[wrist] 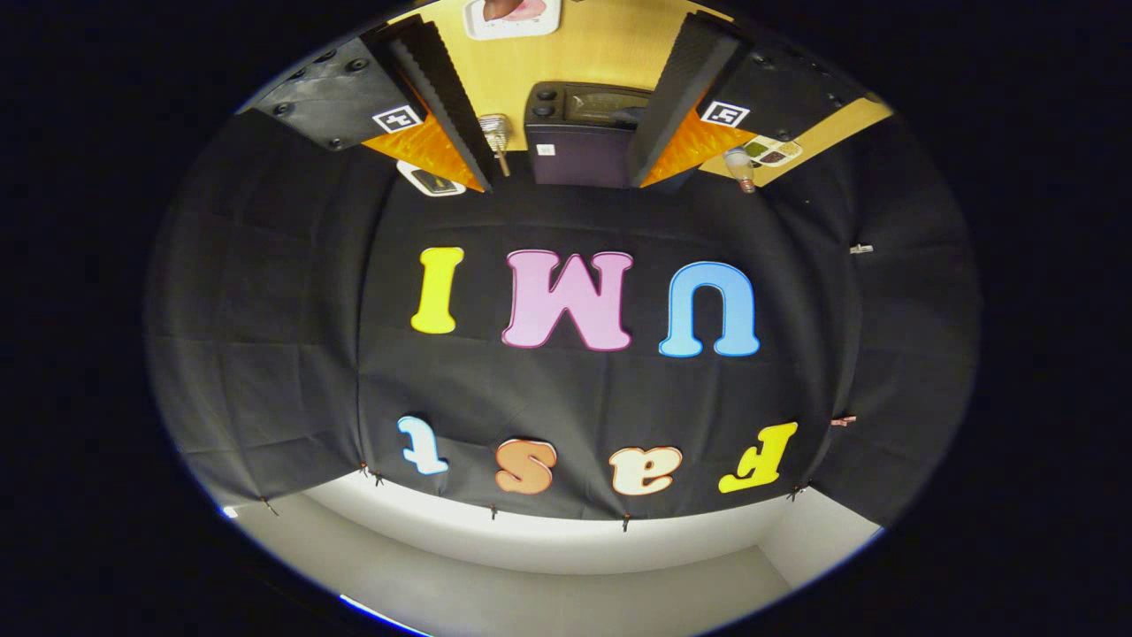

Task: Open the toaster oven, put the food inside, and close the toaster oven door.

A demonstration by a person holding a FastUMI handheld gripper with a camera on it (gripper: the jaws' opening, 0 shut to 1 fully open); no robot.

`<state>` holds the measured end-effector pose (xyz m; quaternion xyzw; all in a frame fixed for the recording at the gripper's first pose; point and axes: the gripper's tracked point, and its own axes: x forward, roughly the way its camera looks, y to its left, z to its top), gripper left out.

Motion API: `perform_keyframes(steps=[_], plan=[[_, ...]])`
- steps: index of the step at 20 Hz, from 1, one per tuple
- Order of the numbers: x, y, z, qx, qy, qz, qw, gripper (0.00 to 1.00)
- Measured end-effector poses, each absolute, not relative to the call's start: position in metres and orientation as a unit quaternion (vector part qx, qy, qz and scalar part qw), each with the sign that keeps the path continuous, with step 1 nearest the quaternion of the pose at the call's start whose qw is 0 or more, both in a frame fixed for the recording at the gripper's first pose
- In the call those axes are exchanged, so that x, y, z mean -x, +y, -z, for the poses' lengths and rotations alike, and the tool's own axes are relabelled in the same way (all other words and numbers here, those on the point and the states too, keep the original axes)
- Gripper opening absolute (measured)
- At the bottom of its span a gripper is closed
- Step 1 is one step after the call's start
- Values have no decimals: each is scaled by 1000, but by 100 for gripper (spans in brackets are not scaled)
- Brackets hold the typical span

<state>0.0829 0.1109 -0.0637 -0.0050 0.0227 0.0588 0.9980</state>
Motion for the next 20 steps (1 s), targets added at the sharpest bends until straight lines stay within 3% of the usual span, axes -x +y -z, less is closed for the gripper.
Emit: perform_keyframes(steps=[12, 20], plan=[[-202, 211, 263, -44, 194, -76, 977, 99], [-246, 227, 326, -27, 230, -57, 971, 99]])
